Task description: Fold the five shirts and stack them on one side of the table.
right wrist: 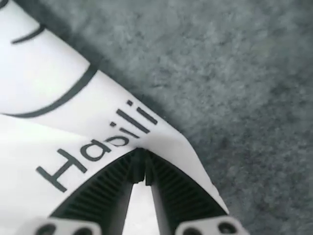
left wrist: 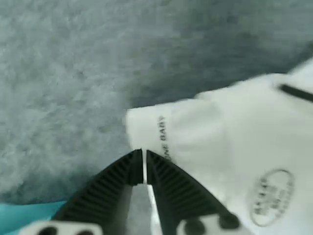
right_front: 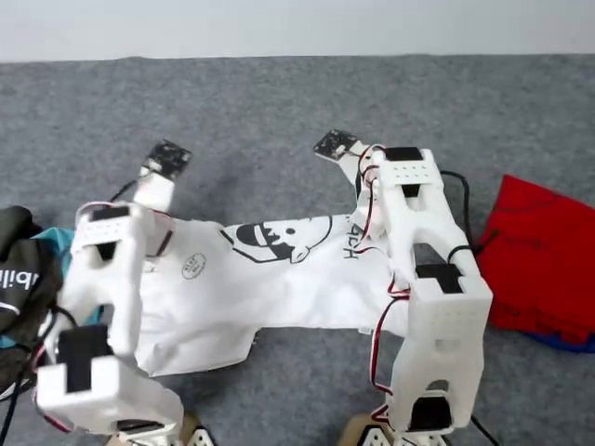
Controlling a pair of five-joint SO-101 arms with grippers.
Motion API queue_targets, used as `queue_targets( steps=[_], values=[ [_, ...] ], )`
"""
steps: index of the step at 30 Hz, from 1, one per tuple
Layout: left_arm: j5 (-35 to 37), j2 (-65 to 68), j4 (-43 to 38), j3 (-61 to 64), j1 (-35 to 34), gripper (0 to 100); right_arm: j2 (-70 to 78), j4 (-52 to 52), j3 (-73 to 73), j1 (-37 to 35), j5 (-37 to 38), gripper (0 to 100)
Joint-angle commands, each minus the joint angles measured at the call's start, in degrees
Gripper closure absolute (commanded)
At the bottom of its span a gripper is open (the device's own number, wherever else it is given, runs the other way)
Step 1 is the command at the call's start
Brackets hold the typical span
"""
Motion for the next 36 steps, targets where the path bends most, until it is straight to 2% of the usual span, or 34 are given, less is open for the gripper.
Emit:
queue_targets(
  steps=[1,6,11,14,17,20,26,28,30,33,36],
  values=[
    [-0.3,2.6,3.1,-7.0,-3.4,98,2.1,0.1,-6.3,1.9,-0.7,98.8],
    [-6.1,1.8,6.2,-9.0,-6.3,99,4.2,4.2,-11.6,2.4,-0.7,98.8],
    [-7.1,-5.5,10.8,-8.9,-7.0,99,3.8,5.9,-13.4,2.1,-0.8,98.8],
    [-6.9,-12.0,14.3,-8.6,-3.2,99,3.7,5.8,-13.4,1.9,-0.8,98.8],
    [-6.0,-16.3,17.8,-8.3,3.5,99,3.8,5.8,-13.4,1.8,-0.9,98.8],
    [-2.4,-16.4,16.9,-6.5,9.6,99,3.8,5.9,-13.2,1.2,-0.9,98.8],
    [0.0,-5.4,7.0,-4.9,12.5,99,3.8,5.9,-13.1,-0.5,-1.3,98.8],
    [0.0,0.8,6.2,-7.2,12.4,99,3.8,5.9,-13.1,-0.8,-2.1,98.8],
    [-0.2,6.9,7.0,-10.9,11.8,99,3.8,5.9,-13.1,-0.9,-2.1,98.8],
    [-0.4,12.7,14.2,-20.6,8.7,99,3.9,5.8,-13.1,-0.5,-2.0,98.8],
    [-0.5,17.6,17.6,-27.3,4.6,99,3.9,5.8,-13.1,0.7,-2.0,98.8]
  ],
)
